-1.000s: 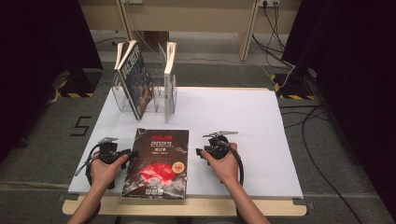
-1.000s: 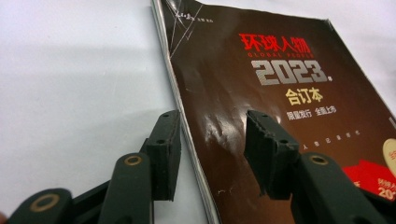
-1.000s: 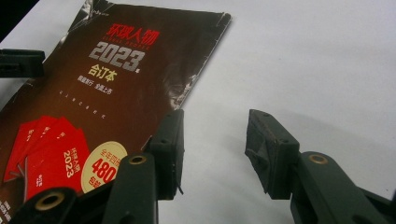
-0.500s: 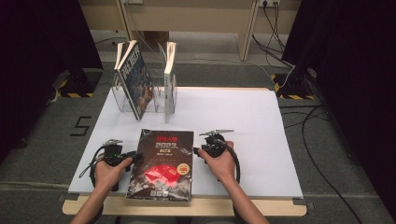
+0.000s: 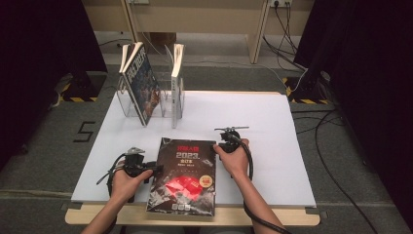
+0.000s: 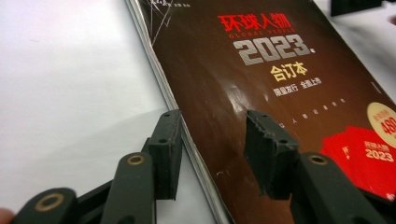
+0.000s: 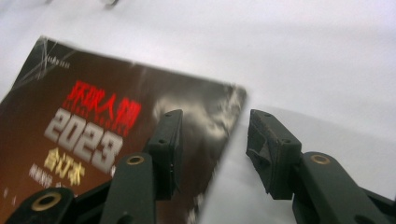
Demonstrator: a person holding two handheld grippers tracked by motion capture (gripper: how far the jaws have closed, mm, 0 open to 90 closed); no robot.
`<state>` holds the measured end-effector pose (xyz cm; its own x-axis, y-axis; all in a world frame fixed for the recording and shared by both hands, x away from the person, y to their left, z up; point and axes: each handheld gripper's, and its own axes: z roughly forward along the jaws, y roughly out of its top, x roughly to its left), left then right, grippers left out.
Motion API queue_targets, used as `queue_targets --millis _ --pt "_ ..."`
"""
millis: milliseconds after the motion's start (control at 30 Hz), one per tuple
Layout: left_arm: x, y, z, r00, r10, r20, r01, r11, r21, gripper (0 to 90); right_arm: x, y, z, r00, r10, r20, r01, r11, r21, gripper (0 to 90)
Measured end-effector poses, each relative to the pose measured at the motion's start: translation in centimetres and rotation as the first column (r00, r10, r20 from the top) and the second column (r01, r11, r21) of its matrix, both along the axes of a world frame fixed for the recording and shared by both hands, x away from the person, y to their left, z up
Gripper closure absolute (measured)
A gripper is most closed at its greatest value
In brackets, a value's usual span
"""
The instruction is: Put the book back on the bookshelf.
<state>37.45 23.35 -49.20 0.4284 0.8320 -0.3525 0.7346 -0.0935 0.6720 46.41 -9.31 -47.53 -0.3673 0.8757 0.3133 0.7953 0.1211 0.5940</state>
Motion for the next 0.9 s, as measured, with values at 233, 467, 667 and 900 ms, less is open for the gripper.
queue_targets --millis 233,467,667,900 --pt "-0.2 -1.3 0.0 0.9994 -0.033 0.001 0.033 0.9994 0.004 55.4 1.5 -0.9 0.0 0.9994 -0.030 -0.017 0.030 0.9994 -0.019 53.8" --pt "0.0 -1.6 0.1 0.9990 -0.044 -0.003 0.044 0.9990 0.006 55.4 2.1 -1.4 -0.1 0.9992 -0.033 -0.025 0.032 0.9994 -0.007 53.8" --pt "-0.1 -1.9 0.1 0.9990 -0.045 0.004 0.045 0.9989 0.012 55.1 2.0 -1.3 -0.2 0.9993 -0.034 -0.017 0.034 0.9994 -0.010 53.4" --pt "-0.2 -2.0 0.1 0.9992 -0.039 0.012 0.038 0.9990 0.024 55.1 1.3 -1.6 -0.3 0.9986 -0.047 -0.025 0.047 0.9986 0.022 53.3"
